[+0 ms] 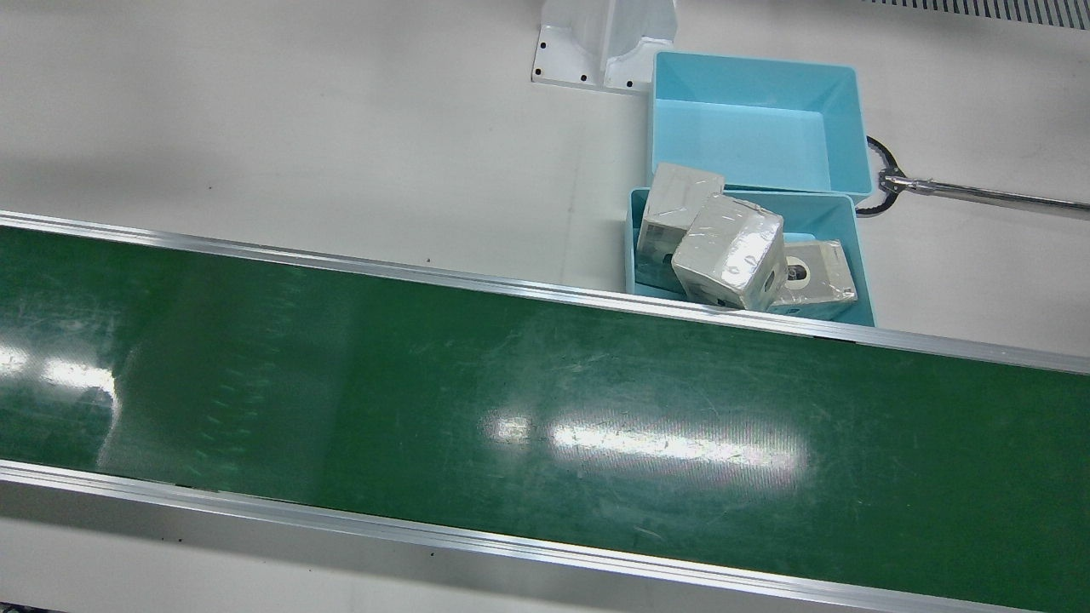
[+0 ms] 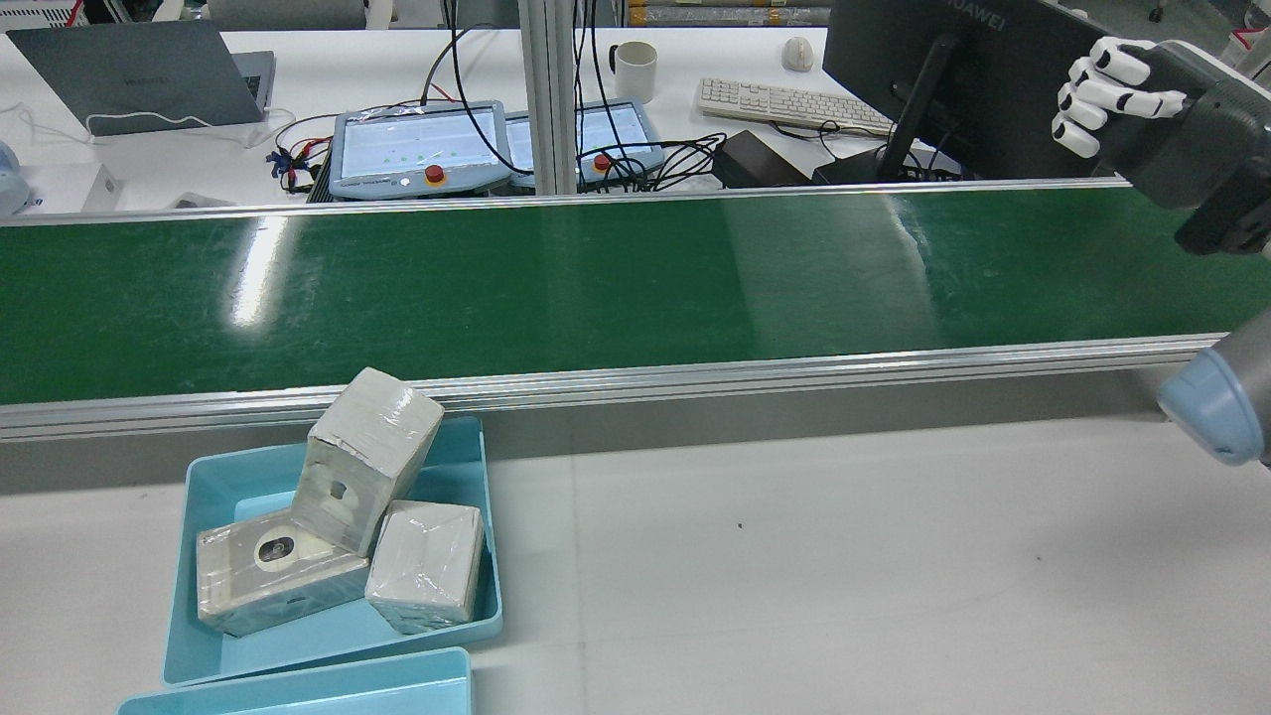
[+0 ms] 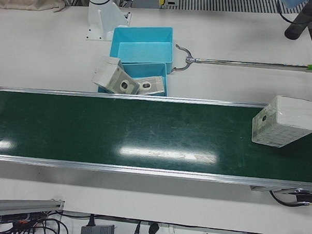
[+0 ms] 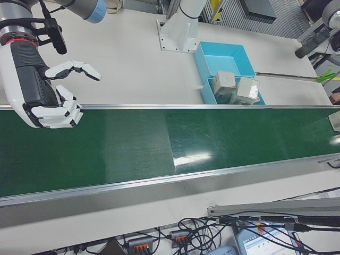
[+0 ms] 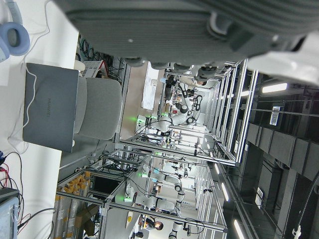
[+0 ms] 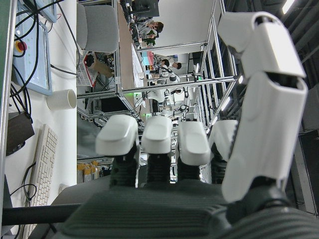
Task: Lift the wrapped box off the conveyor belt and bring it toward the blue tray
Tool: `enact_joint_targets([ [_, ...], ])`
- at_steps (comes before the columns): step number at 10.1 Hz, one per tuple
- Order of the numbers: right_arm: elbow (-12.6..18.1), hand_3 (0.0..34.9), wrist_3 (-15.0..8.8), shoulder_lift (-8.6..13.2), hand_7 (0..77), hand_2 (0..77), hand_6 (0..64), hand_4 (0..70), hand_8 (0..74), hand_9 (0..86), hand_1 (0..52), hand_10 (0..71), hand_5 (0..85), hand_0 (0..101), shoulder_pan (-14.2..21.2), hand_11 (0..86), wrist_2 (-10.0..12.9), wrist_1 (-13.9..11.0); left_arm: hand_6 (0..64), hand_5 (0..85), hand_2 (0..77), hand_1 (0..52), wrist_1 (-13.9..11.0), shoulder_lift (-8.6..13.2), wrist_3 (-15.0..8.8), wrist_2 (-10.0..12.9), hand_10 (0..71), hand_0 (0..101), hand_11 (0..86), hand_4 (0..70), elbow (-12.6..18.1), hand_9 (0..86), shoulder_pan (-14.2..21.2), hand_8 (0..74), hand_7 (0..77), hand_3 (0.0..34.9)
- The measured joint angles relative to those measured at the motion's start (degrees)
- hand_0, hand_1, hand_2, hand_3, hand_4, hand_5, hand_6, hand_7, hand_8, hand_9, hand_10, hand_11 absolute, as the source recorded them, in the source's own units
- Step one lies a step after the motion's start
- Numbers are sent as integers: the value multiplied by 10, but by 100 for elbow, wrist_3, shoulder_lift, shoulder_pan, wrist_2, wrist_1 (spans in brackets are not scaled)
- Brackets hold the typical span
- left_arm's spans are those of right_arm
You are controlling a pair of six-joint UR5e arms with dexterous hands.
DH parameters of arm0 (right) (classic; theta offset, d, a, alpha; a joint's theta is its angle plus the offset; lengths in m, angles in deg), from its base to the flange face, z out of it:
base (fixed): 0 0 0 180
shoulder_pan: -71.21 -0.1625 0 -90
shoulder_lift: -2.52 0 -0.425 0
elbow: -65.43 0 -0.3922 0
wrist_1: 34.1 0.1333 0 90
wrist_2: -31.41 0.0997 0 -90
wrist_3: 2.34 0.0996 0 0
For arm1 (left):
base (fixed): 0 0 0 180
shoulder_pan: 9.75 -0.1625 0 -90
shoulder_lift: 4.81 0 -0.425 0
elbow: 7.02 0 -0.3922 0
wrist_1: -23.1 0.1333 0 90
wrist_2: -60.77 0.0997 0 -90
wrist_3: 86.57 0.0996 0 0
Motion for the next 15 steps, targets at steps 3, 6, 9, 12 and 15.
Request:
enact_joint_targets([
  [3, 19, 0, 10, 33, 704, 404, 627, 693, 698, 698, 22, 704, 704, 483, 8, 704, -28, -1, 0, 11, 11, 0, 0, 0, 0, 0, 0, 0, 0, 0, 0, 0, 0, 5, 5, 0],
  [6, 10, 0, -20, 64, 704, 404, 627, 693, 698, 698, 22, 704, 704, 483, 66, 704, -51, -6, 0, 11, 5, 0, 0, 0, 0, 0, 5, 0, 0, 0, 0, 0, 0, 5, 5, 0],
  [9, -21, 0, -47, 94, 704, 415, 627, 693, 698, 698, 22, 704, 704, 483, 94, 704, -36, 11, 0, 11, 11, 0, 0, 0, 0, 0, 5, 0, 0, 0, 0, 0, 0, 5, 5, 0],
  [12, -268, 0, -86, 479, 704, 404, 627, 693, 698, 698, 22, 698, 704, 483, 277, 704, 14, 38, 0, 11, 11, 0, 0, 0, 0, 0, 5, 0, 0, 0, 0, 0, 0, 5, 5, 0],
  [15, -490, 0, -118, 1067, 704, 393, 627, 698, 698, 698, 22, 704, 704, 492, 875, 704, 520, 6, 0, 11, 5, 0, 0, 0, 0, 0, 5, 0, 0, 0, 0, 0, 0, 5, 5, 0],
])
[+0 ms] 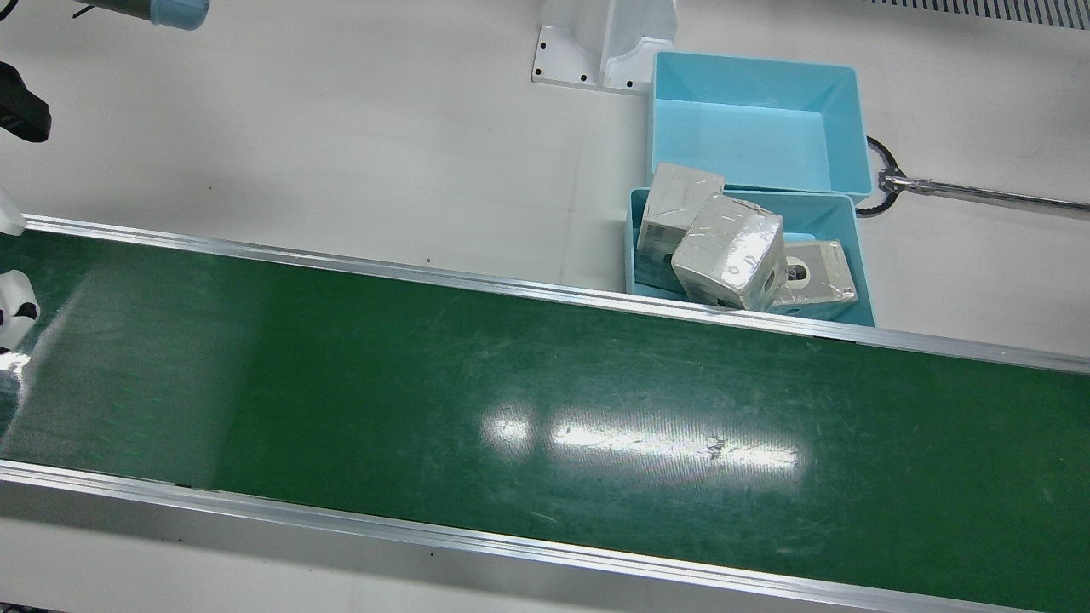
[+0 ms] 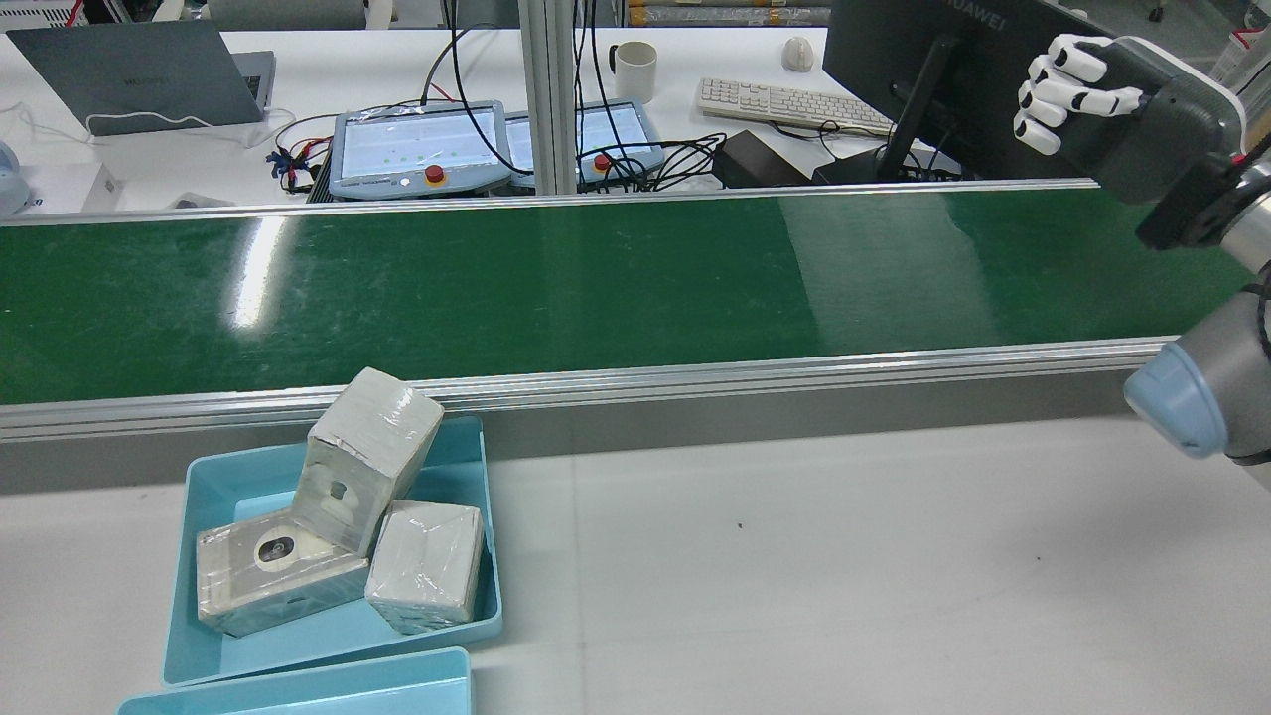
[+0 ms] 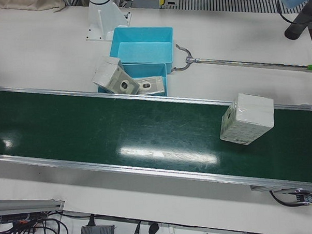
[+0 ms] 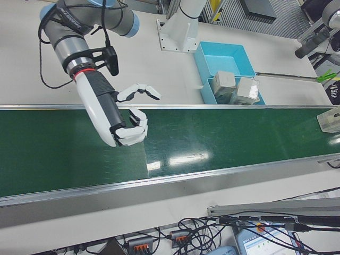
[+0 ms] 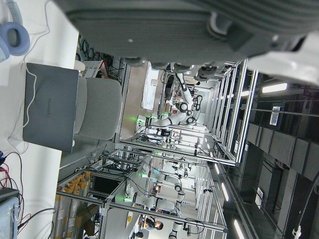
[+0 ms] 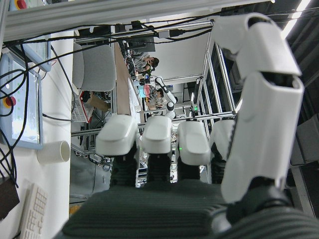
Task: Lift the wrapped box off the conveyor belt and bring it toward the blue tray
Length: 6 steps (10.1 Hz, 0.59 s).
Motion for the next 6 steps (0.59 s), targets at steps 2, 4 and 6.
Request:
enact_joint_targets([
  [2, 5, 0, -97, 142, 704, 365, 627, 698, 698, 698, 22, 704, 704, 492, 415, 704, 383, -3, 0, 11, 11, 0, 0, 0, 0, 0, 0, 0, 0, 0, 0, 0, 0, 5, 5, 0],
  [4, 58, 0, -306, 185, 704, 284, 622, 605, 622, 622, 235, 704, 704, 540, 607, 704, 529, 10, 0, 11, 11, 0, 0, 0, 0, 0, 5, 0, 0, 0, 0, 0, 0, 5, 5, 0],
  [6, 209, 0, -468, 194, 578, 289, 513, 289, 458, 447, 251, 464, 540, 540, 693, 442, 564, -35, 0, 11, 11, 0, 0, 0, 0, 0, 5, 0, 0, 0, 0, 0, 0, 5, 5, 0],
])
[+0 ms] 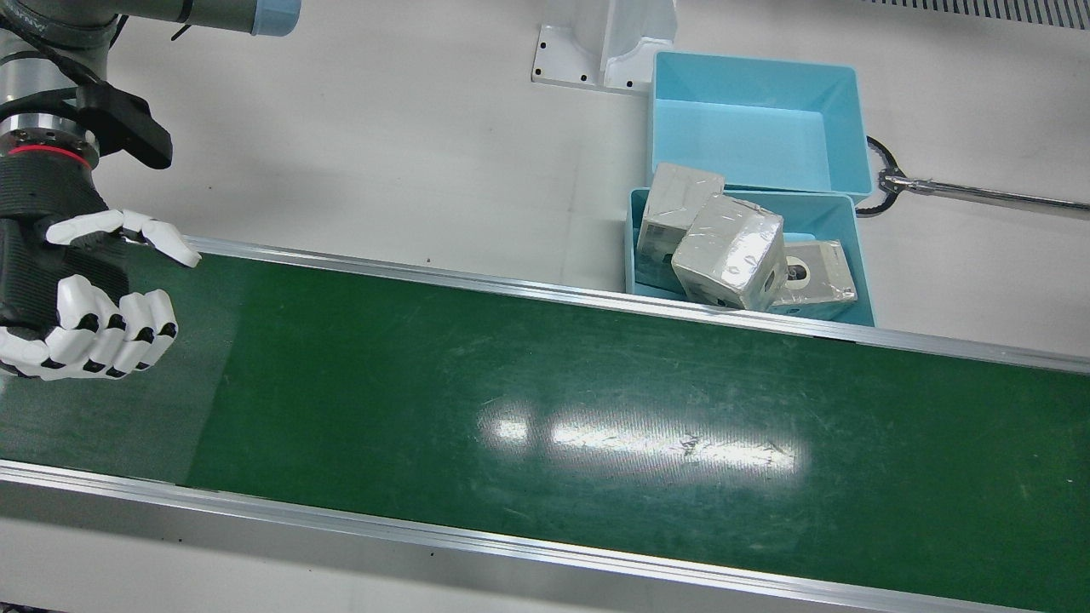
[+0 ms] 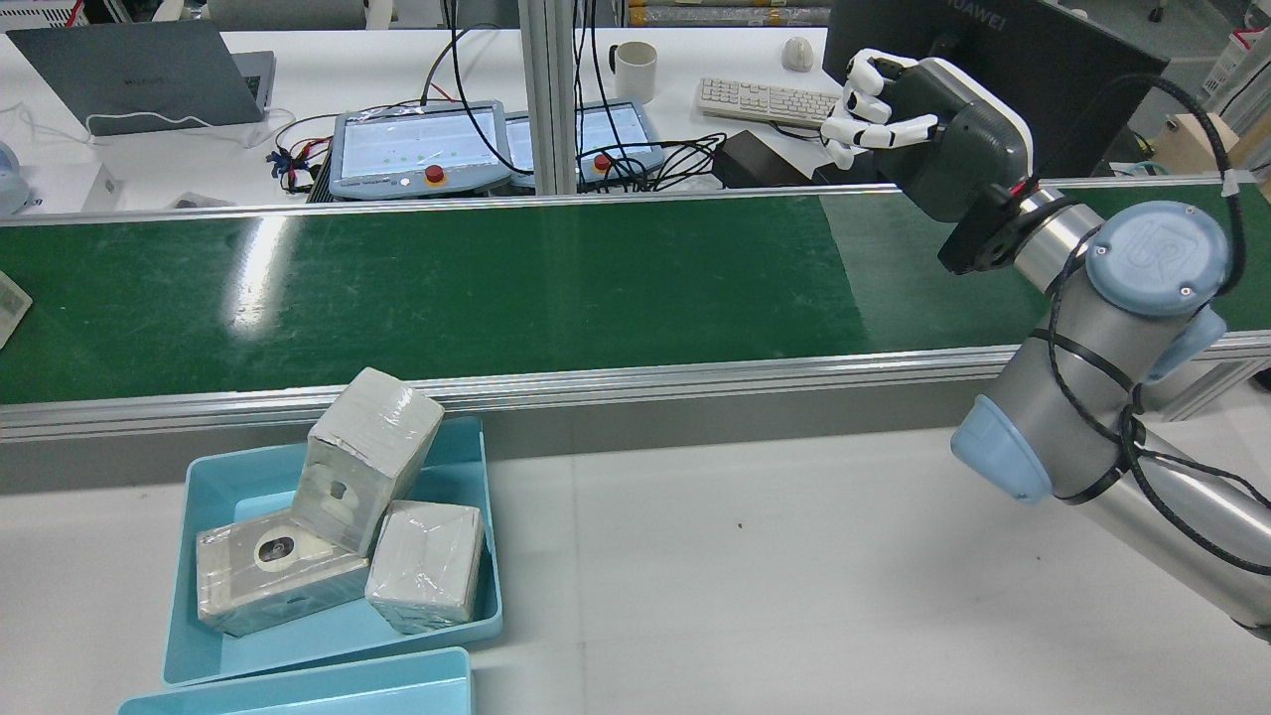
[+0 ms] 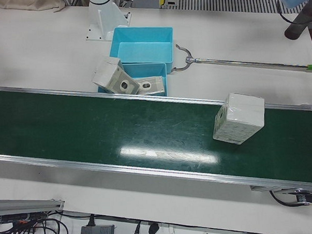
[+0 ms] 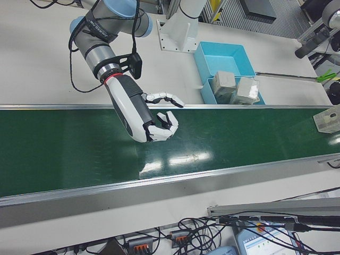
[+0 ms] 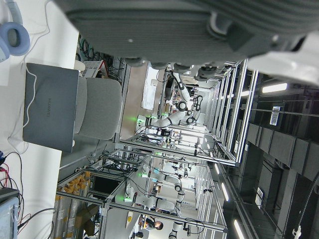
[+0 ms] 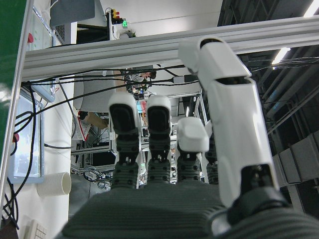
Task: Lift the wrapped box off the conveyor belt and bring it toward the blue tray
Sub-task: 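Lower the open right hand toward the belt surface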
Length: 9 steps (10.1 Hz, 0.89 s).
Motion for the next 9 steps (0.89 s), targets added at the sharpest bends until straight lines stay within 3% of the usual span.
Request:
enact_joint_targets([
  [1, 231, 0, -112, 3, 578, 289, 513, 289, 458, 447, 251, 464, 540, 540, 28, 442, 8, -272, 0, 11, 11, 0, 0, 0, 0, 0, 5, 0, 0, 0, 0, 0, 0, 5, 5, 0],
  [2, 491, 0, -203, 5, 491, 316, 442, 196, 273, 240, 289, 376, 458, 565, 47, 349, 18, -732, 0, 11, 11, 0, 0, 0, 0, 0, 5, 0, 0, 0, 0, 0, 0, 5, 5, 0],
  [3, 696, 0, -253, 7, 491, 316, 442, 196, 273, 240, 289, 376, 458, 565, 51, 349, 24, -1167, 0, 11, 11, 0, 0, 0, 0, 0, 5, 0, 0, 0, 0, 0, 0, 5, 5, 0],
  [4, 837, 0, -276, -6, 235, 420, 185, 87, 49, 71, 311, 33, 278, 565, 47, 71, 26, -1483, 0, 11, 11, 0, 0, 0, 0, 0, 0, 0, 5, 0, 0, 0, 0, 5, 5, 0],
  [5, 906, 0, -286, -29, 245, 420, 76, 87, 0, 33, 311, 0, 278, 561, 46, 22, 27, -1649, 0, 11, 5, 0, 0, 0, 0, 0, 5, 0, 0, 0, 0, 0, 0, 5, 5, 0],
  [6, 925, 0, -289, -44, 245, 420, 76, 87, 0, 33, 311, 0, 278, 561, 46, 22, 28, -1699, 0, 11, 11, 0, 0, 0, 0, 0, 0, 0, 5, 0, 0, 0, 0, 5, 5, 0],
  [7, 931, 13, -291, -70, 245, 398, 11, 65, 0, 38, 289, 0, 245, 554, 46, 22, 27, -1708, 0, 11, 11, 0, 0, 0, 0, 0, 0, 0, 0, 0, 0, 0, 0, 5, 5, 0],
  [8, 930, 15, -299, -110, 131, 322, 22, 11, 0, 44, 229, 0, 153, 493, 50, 22, 28, -1703, 0, 11, 5, 0, 0, 0, 0, 0, 5, 0, 0, 0, 0, 0, 0, 5, 5, 0],
  [9, 922, 15, -339, -151, 131, 322, 22, 11, 0, 44, 229, 0, 153, 493, 56, 22, 28, -1681, 0, 11, 11, 0, 0, 0, 0, 0, 5, 0, 0, 0, 0, 0, 0, 5, 5, 0],
])
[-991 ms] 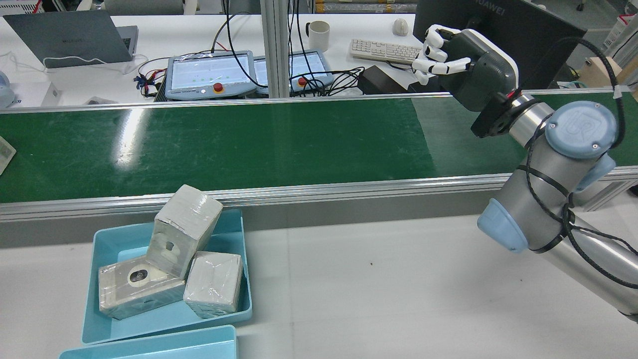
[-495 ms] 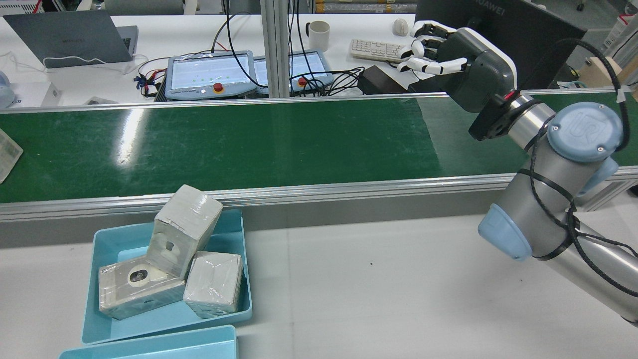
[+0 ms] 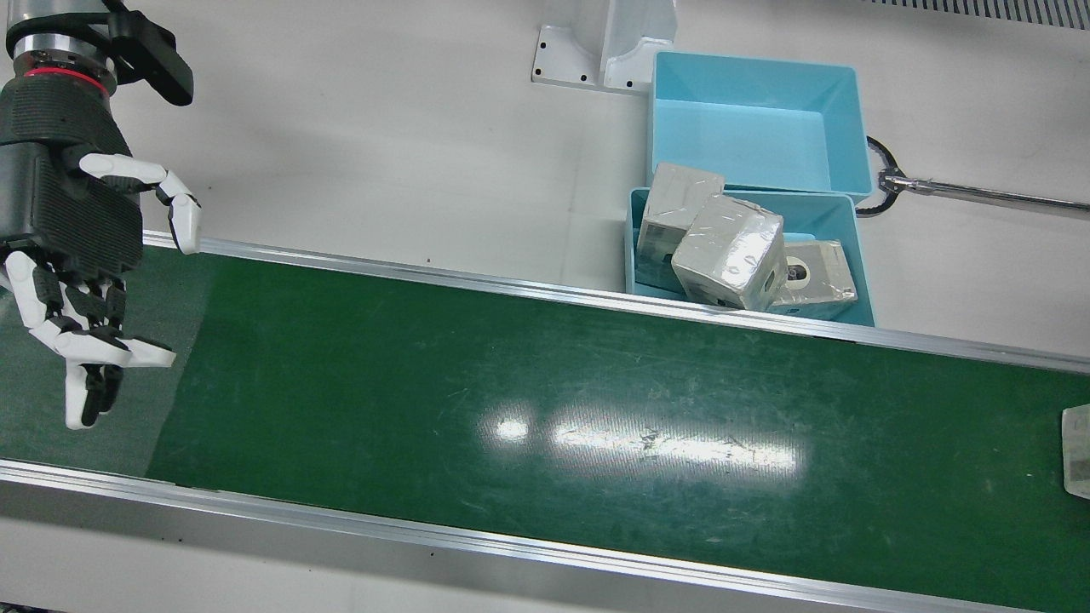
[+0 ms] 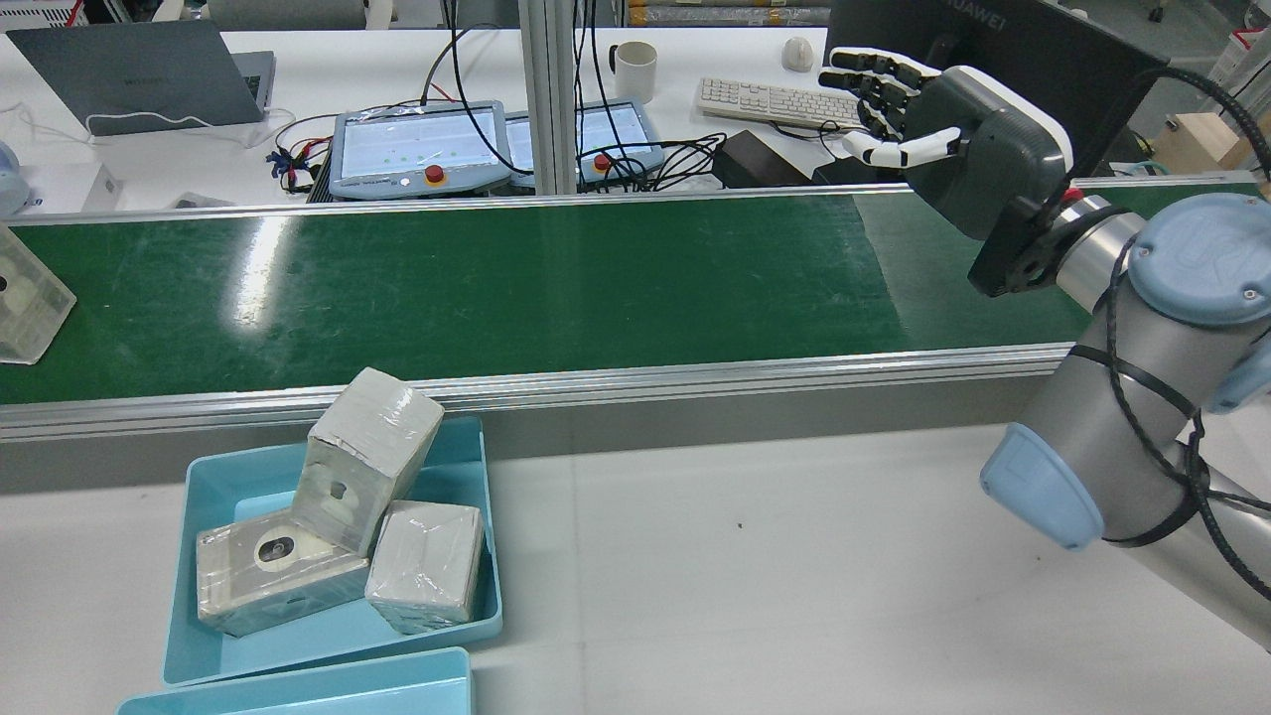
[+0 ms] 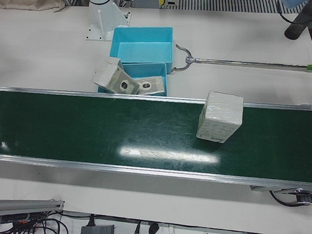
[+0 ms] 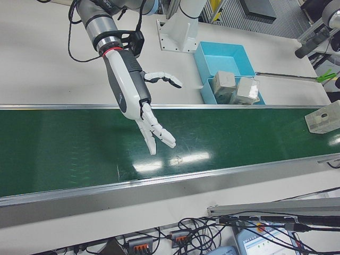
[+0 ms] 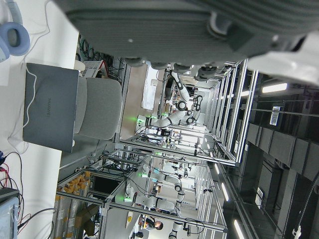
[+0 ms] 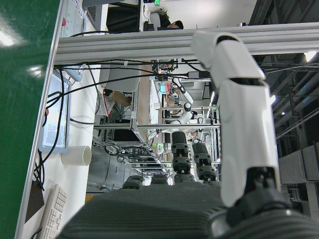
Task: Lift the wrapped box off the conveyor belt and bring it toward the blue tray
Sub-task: 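Lower the open right hand toward the belt surface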
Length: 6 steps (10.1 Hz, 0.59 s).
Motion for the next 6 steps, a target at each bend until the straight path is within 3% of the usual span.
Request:
enact_joint_targets([
  [1, -30, 14, -54, -83, 104, 262, 0, 5, 0, 16, 196, 11, 142, 492, 3, 44, -2, 139, 0, 11, 11, 0, 0, 0, 0, 0, 5, 0, 0, 0, 0, 0, 0, 5, 5, 0],
  [2, -86, 14, -96, -239, 60, 218, 0, 5, 0, 16, 185, 11, 115, 484, 8, 44, -3, 459, 0, 11, 11, 0, 0, 0, 0, 0, 5, 0, 0, 0, 0, 0, 0, 5, 5, 0],
  [4, -198, 14, -181, -626, 27, 175, 0, 5, 0, 16, 158, 22, 71, 470, 19, 54, 1, 1357, 0, 11, 5, 0, 0, 0, 0, 0, 5, 0, 5, 0, 0, 0, 0, 5, 5, 0],
  [5, -226, 14, -213, -739, 27, 175, 0, 5, 0, 16, 158, 22, 71, 470, 22, 54, 2, 1620, 0, 11, 5, 0, 0, 0, 0, 0, 0, 0, 0, 0, 0, 0, 0, 5, 5, 0],
  [6, -228, 15, -231, -799, 76, 191, 0, 0, 0, 11, 175, 22, 87, 471, 27, 49, 2, 1760, 0, 11, 11, 0, 0, 0, 0, 0, 5, 0, 0, 0, 0, 0, 0, 5, 5, 0],
])
